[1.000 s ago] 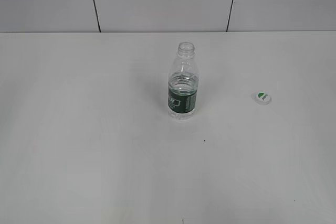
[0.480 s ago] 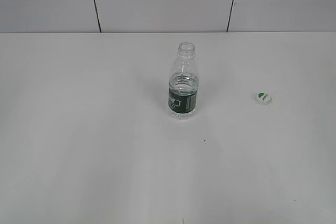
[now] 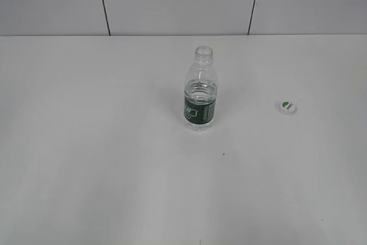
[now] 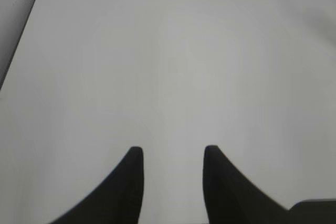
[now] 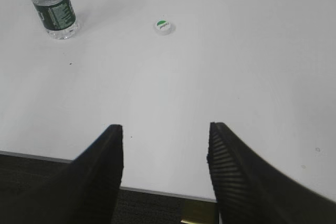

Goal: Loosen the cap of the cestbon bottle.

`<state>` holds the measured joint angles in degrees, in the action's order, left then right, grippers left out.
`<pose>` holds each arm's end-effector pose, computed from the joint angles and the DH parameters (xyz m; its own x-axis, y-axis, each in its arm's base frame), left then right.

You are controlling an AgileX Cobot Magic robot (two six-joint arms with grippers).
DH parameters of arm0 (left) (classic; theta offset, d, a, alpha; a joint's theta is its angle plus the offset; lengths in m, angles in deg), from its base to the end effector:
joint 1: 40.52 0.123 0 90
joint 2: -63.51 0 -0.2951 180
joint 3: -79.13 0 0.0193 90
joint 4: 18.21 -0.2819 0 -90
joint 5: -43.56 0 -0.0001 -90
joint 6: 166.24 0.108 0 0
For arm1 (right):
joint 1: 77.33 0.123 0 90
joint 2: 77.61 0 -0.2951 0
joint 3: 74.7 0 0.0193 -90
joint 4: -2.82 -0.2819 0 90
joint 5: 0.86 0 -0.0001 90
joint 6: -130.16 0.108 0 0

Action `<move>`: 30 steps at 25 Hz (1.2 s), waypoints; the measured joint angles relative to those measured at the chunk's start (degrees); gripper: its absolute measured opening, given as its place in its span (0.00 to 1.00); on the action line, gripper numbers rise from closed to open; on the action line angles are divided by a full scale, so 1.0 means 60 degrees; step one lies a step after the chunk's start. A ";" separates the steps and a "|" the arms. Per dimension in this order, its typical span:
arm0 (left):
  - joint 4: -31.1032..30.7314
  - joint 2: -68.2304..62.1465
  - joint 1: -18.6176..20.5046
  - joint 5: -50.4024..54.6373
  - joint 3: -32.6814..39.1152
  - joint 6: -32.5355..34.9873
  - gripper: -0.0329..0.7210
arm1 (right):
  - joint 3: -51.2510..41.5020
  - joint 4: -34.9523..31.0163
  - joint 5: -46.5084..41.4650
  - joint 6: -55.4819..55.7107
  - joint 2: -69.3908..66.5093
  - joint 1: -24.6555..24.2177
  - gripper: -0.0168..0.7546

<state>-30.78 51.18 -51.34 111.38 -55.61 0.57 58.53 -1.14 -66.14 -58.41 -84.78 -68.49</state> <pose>0.0297 0.0165 0.2928 -0.5594 -0.0384 -0.8280 -0.0606 0.9981 -0.0053 0.0166 0.0094 0.2888 -0.4531 -0.1920 -0.8705 -0.2639 0.9616 -0.0747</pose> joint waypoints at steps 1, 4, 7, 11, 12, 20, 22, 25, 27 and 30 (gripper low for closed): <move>-0.0024 0.0000 0.0000 -0.0211 0.0065 0.0000 0.36 | -0.0087 0.0009 0.0173 0.0000 0.0000 0.0000 0.54; -0.0020 0.0000 0.0000 -0.0791 0.0320 0.0066 0.36 | -0.0199 0.0020 0.0277 0.0009 0.0000 0.0000 0.54; 0.0215 0.0000 0.0000 -0.0958 0.0359 0.0337 0.36 | -0.0199 0.0018 0.0296 0.0018 0.0000 0.0000 0.54; 0.0708 0.0000 0.0000 -0.1009 0.0377 0.0645 0.36 | -0.0199 0.0018 0.0354 0.0027 0.0000 0.0000 0.54; 0.0830 0.0000 0.0000 -0.1009 0.0377 0.0666 0.36 | -0.0199 0.0018 0.0354 0.0036 0.0000 0.0000 0.54; 0.1127 0.0000 0.0000 -0.1040 0.0377 0.0675 0.36 | -0.0199 0.0018 0.0401 0.0036 0.0000 0.0000 0.54; 0.1127 0.0000 0.0000 -0.1044 0.0377 0.0675 0.36 | -0.0199 0.0057 0.0410 0.0043 0.0000 0.0000 0.54; 0.1103 0.0000 0.0000 -0.1052 0.0377 0.0675 0.36 | -0.0199 0.0237 0.0410 0.0043 0.0000 -0.0048 0.54; 0.1077 0.0000 0.0000 -0.1052 0.0377 0.0676 0.36 | -0.0199 0.0354 0.0410 0.0046 0.0000 -0.0187 0.54; 0.1057 0.0000 0.0000 -0.1052 0.0377 0.0676 0.36 | -0.0199 0.0410 0.0419 0.0055 0.0000 -0.0632 0.54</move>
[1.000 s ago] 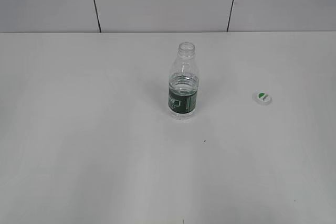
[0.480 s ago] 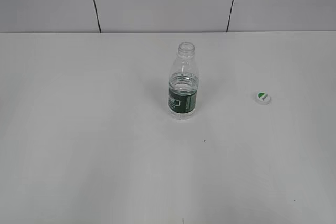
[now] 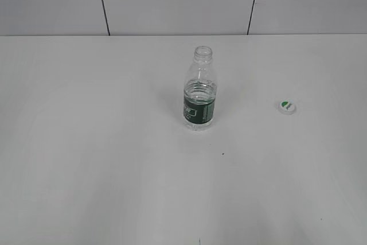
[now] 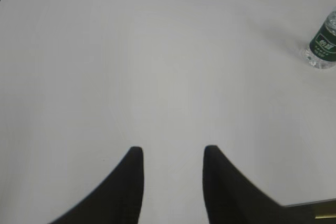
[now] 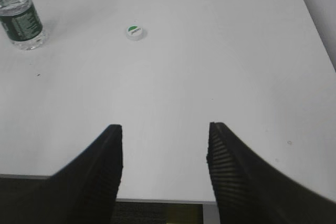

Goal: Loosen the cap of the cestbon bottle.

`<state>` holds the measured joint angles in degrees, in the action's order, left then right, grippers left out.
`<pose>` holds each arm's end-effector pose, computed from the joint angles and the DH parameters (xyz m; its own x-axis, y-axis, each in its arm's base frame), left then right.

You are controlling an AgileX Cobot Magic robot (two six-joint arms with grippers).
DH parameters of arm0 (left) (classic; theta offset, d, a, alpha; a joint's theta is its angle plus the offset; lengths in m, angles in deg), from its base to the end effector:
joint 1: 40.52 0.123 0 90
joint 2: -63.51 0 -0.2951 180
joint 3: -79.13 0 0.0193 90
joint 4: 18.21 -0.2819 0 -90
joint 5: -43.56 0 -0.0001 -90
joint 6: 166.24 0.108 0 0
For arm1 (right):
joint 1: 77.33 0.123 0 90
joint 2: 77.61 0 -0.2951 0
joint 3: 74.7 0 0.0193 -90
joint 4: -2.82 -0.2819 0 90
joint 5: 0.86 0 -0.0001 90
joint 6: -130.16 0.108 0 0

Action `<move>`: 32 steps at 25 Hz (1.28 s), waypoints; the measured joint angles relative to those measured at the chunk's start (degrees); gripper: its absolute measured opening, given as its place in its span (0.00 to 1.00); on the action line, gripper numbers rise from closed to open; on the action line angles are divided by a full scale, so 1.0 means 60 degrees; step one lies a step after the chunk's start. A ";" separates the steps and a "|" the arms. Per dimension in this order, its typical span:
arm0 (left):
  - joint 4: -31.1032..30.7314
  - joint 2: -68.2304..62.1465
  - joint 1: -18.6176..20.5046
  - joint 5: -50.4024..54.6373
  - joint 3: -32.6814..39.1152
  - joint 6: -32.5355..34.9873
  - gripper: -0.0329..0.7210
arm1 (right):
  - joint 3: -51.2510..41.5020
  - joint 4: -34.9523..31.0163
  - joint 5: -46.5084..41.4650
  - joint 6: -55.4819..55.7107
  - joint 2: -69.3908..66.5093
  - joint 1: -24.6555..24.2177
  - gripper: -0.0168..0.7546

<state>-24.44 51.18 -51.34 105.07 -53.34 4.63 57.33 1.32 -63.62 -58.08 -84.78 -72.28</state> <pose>0.0389 0.0030 0.2884 -0.5177 -0.0096 -0.8555 0.0516 0.9978 -0.0424 0.0226 0.0045 0.2862 -0.4477 -0.1715 -0.8776 -0.1688 0.9800 -0.1054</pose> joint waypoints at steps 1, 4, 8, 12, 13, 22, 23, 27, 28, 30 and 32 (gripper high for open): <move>0.0000 0.0000 0.0000 0.0000 0.0000 0.0000 0.36 | 0.0000 0.0000 0.0000 0.0010 0.0000 -0.0230 0.54; 0.0044 0.0000 0.0000 0.0000 0.0000 0.0000 0.36 | 0.0000 0.0009 0.0000 0.0017 0.0000 -0.0853 0.54; 0.0051 0.0000 0.0027 0.0000 0.0000 0.0000 0.36 | 0.0000 0.0036 0.0000 0.0017 0.0000 -0.1183 0.54; 0.0051 0.0000 0.0692 0.0000 0.0000 0.0000 0.36 | 0.0000 0.0036 0.0000 0.0017 0.0000 -0.1188 0.54; 0.0051 0.0000 0.0899 0.0000 0.0000 0.0000 0.36 | 0.0000 0.0036 0.0000 0.0017 0.0000 -0.1188 0.54; 0.0041 0.0853 0.1326 -0.0021 0.0017 0.0000 0.36 | 0.0000 0.0045 0.0018 0.0017 0.0000 -0.1188 0.54; 0.0041 0.0872 0.1326 -0.0021 0.0017 0.0000 0.36 | 0.0000 0.0045 0.0018 0.0017 0.0000 -0.1188 0.54; 0.0041 0.0870 0.1371 -0.0021 0.0021 0.0000 0.37 | 0.0000 0.0045 0.0018 0.0017 0.0000 -0.1200 0.54; 0.0041 0.0870 0.1428 -0.0021 0.0021 0.0000 0.37 | 0.0000 0.0045 0.0018 0.0017 0.0000 -0.1200 0.54; 0.0041 0.0870 0.1499 -0.0021 0.0021 0.0009 0.37 | 0.0000 0.0045 0.0018 0.0017 0.0000 -0.1200 0.54; 0.0041 0.0870 0.1518 -0.0021 0.0021 0.0009 0.37 | 0.0000 0.0045 0.0018 0.0017 0.0000 -0.1200 0.54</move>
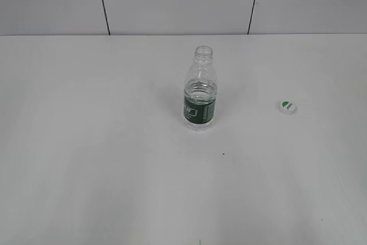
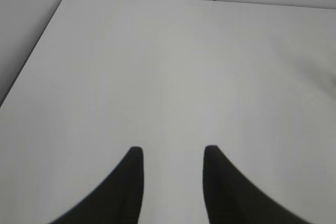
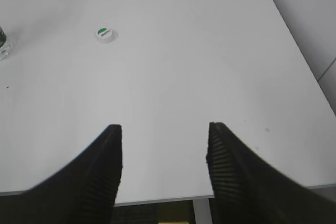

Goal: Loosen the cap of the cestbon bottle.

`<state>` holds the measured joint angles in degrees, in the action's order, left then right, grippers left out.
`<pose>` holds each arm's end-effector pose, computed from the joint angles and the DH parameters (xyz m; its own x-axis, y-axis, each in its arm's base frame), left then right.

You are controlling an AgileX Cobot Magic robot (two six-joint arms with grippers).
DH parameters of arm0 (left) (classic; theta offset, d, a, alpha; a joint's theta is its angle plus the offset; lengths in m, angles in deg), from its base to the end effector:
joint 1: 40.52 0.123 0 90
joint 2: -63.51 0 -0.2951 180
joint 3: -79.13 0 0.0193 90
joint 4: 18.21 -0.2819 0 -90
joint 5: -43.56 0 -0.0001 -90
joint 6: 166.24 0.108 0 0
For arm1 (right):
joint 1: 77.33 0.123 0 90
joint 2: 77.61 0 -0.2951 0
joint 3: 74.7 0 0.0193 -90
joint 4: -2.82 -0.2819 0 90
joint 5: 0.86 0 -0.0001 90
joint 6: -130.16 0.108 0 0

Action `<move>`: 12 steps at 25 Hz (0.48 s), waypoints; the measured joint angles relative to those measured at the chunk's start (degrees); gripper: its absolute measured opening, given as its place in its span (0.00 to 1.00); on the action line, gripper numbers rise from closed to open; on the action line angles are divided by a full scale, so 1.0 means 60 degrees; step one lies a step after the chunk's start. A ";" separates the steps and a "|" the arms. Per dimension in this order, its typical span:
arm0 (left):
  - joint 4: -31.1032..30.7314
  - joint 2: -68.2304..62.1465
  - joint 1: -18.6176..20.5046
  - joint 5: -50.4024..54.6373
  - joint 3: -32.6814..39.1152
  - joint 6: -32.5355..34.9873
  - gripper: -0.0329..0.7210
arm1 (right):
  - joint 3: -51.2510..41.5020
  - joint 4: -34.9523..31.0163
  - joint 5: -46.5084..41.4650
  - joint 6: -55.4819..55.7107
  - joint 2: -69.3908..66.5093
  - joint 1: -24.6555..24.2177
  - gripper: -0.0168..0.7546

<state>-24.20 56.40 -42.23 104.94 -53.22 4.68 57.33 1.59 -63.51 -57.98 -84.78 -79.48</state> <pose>0.0232 0.0092 0.2907 -0.4301 -0.0948 -0.8978 -0.0996 0.9934 -0.0572 0.0230 0.0012 0.2864 -0.4645 -0.1145 -0.8782 -0.0409 0.9933 -0.1078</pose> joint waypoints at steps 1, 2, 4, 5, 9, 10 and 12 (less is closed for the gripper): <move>0.0000 0.0000 0.0000 0.0000 0.0000 0.0000 0.37 | 0.0000 0.0000 0.0000 0.0000 0.0000 0.0000 0.54; 0.0000 0.0000 0.0000 0.0000 0.0000 0.0000 0.37 | 0.0000 0.0000 0.0000 0.0000 0.0000 0.0000 0.54; 0.0000 0.0000 0.0000 0.0000 0.0007 0.0000 0.37 | 0.0000 0.0000 0.0000 0.0000 0.0000 0.0000 0.54; 0.0007 0.0000 0.0000 0.0000 0.0007 0.0040 0.37 | 0.0000 0.0000 0.0000 0.0000 0.0000 0.0000 0.54; 0.0449 0.0000 0.0000 0.0000 0.0007 0.0976 0.37 | 0.0000 0.0000 0.0000 0.0000 0.0000 0.0000 0.54; 0.0630 0.0000 0.0000 0.0000 0.0007 0.1330 0.37 | 0.0000 0.0000 0.0000 0.0000 0.0000 0.0000 0.54; 0.0947 0.0000 0.0000 0.0000 0.0007 0.1744 0.37 | 0.0000 0.0000 0.0000 0.0000 0.0000 0.0000 0.54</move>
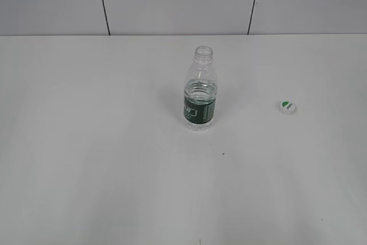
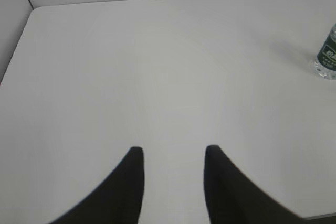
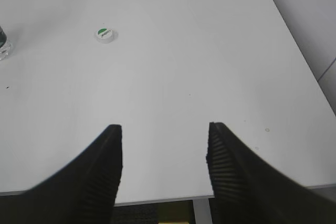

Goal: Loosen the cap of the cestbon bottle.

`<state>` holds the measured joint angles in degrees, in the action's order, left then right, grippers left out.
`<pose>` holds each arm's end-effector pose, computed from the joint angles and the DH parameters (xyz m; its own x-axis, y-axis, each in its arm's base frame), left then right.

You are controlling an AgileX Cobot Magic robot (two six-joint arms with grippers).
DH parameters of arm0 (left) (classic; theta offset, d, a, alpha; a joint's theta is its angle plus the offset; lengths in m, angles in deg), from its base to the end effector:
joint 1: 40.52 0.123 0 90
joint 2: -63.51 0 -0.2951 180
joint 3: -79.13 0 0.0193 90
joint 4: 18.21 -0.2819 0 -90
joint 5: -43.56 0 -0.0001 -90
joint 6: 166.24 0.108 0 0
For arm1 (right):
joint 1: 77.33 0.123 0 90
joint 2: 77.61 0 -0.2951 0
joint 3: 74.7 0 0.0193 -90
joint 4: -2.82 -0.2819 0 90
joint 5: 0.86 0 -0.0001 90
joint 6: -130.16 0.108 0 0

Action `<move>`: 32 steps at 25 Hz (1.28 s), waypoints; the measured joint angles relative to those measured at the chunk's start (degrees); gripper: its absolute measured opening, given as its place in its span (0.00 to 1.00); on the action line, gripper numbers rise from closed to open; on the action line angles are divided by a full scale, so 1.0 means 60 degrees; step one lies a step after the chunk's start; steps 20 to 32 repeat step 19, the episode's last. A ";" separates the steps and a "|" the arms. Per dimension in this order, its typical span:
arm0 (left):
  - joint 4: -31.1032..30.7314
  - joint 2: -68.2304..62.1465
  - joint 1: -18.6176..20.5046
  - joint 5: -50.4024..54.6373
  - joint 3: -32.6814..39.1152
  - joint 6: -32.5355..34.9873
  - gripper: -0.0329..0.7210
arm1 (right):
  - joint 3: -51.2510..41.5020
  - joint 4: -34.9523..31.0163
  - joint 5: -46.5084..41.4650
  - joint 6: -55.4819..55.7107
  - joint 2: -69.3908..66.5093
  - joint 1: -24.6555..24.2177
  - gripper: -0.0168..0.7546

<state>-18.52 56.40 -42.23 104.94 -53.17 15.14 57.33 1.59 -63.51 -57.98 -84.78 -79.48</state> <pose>0.0233 -0.0002 0.2900 -0.4403 0.0398 -0.8970 0.0373 0.9990 0.0260 0.0230 0.0012 0.2864 -0.4645 -0.1145 -0.8782 -0.0409 0.9933 -0.1078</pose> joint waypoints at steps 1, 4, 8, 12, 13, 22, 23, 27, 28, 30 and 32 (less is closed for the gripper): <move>0.0051 0.0000 0.0000 0.0000 0.0000 0.0103 0.37 | 0.0000 0.0000 0.0000 0.0000 0.0000 0.0000 0.54; 0.0051 0.0000 0.0000 0.0000 0.0000 0.0210 0.37 | 0.0000 0.0000 0.0000 0.0000 0.0000 0.0000 0.54; 0.0051 0.0000 0.0000 0.0000 0.0000 0.0245 0.37 | 0.0000 0.0000 0.0000 0.0000 0.0000 0.0000 0.54; 0.0051 0.0000 0.0000 0.0000 0.0000 0.0245 0.37 | 0.0000 0.0000 0.0000 0.0000 0.0000 0.0000 0.54; 0.0051 0.0000 0.0000 0.0000 0.0000 0.0245 0.37 | 0.0000 0.0000 0.0000 0.0000 0.0000 0.0000 0.54; -0.0205 0.0000 0.0000 0.0000 0.0000 0.0245 0.37 | 0.0000 0.0000 0.0000 0.0000 0.0000 0.0000 0.54; -0.0205 0.0000 0.0000 0.0000 0.0000 0.0245 0.37 | 0.0000 0.0000 0.0000 0.0000 0.0000 0.0000 0.54; -0.0205 0.0000 0.0000 0.0000 0.0000 0.0245 0.37 | 0.0000 0.0000 0.0000 0.0000 0.0000 0.0000 0.54; -0.0205 0.0000 0.0000 0.0000 0.0000 0.0245 0.37 | 0.0000 0.0000 0.0000 0.0000 0.0000 0.0000 0.54; -0.0205 0.0000 0.0000 0.0000 0.0000 0.0245 0.37 | 0.0000 0.0000 0.0000 0.0000 0.0000 0.0000 0.54; -0.0205 0.0000 0.0000 0.0000 0.0000 0.0245 0.37 | 0.0000 0.0000 0.0000 0.0000 0.0000 0.0000 0.54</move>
